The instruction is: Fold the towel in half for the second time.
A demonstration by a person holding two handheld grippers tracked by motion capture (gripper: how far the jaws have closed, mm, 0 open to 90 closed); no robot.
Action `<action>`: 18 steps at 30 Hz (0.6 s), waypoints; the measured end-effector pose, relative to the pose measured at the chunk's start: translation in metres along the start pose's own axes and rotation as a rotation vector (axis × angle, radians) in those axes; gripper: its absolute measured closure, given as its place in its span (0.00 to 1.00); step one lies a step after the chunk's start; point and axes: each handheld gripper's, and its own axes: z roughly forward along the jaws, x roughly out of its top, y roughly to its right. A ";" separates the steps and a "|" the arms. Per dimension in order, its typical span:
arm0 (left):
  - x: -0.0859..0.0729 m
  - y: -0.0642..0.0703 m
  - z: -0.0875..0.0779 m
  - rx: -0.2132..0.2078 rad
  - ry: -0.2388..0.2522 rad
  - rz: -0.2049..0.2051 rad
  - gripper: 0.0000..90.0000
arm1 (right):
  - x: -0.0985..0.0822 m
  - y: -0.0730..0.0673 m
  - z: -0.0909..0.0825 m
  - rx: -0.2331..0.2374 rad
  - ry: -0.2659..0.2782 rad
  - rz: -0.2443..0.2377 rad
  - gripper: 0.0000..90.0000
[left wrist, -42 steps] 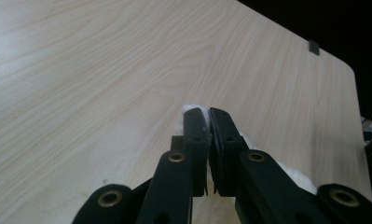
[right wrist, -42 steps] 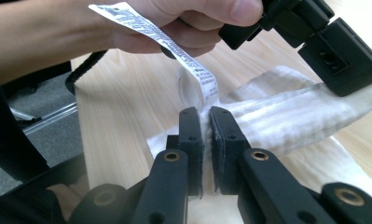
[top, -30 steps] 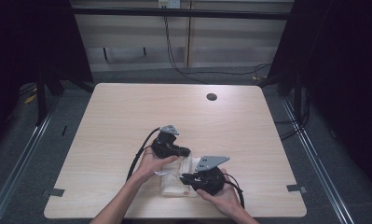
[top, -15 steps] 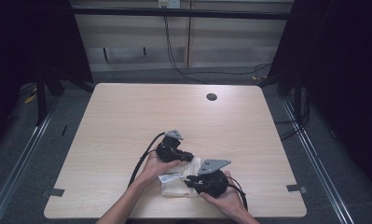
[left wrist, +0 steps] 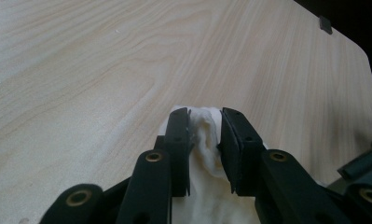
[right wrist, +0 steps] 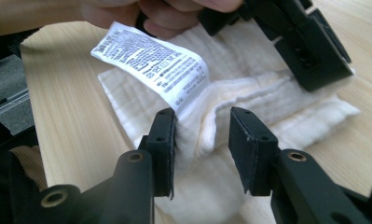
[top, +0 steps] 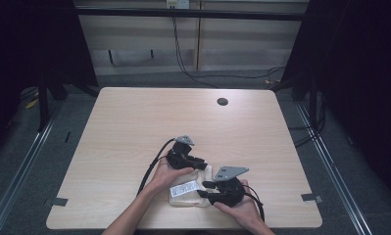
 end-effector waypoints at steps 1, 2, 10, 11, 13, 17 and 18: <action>0.000 0.000 -0.001 -0.001 0.006 0.003 0.80 | -0.001 0.001 -0.001 -0.005 -0.002 -0.001 0.67; 0.001 0.001 -0.002 -0.007 0.015 0.000 0.79 | -0.002 0.002 -0.002 -0.007 -0.001 0.005 0.66; 0.005 0.004 -0.007 0.003 0.028 0.037 0.70 | -0.008 0.006 -0.009 -0.013 0.004 0.050 0.53; 0.005 0.004 -0.007 -0.004 0.025 0.037 0.69 | -0.009 0.007 -0.011 -0.009 0.006 0.054 0.52; 0.005 0.004 -0.008 -0.001 0.020 0.039 0.68 | -0.010 0.008 -0.013 -0.019 0.010 0.058 0.51; 0.006 0.006 -0.013 0.009 0.040 0.041 0.65 | -0.009 0.011 -0.019 -0.034 0.020 0.064 0.49; 0.007 0.008 -0.014 0.012 0.045 0.046 0.64 | -0.010 0.012 -0.021 -0.039 0.022 0.064 0.48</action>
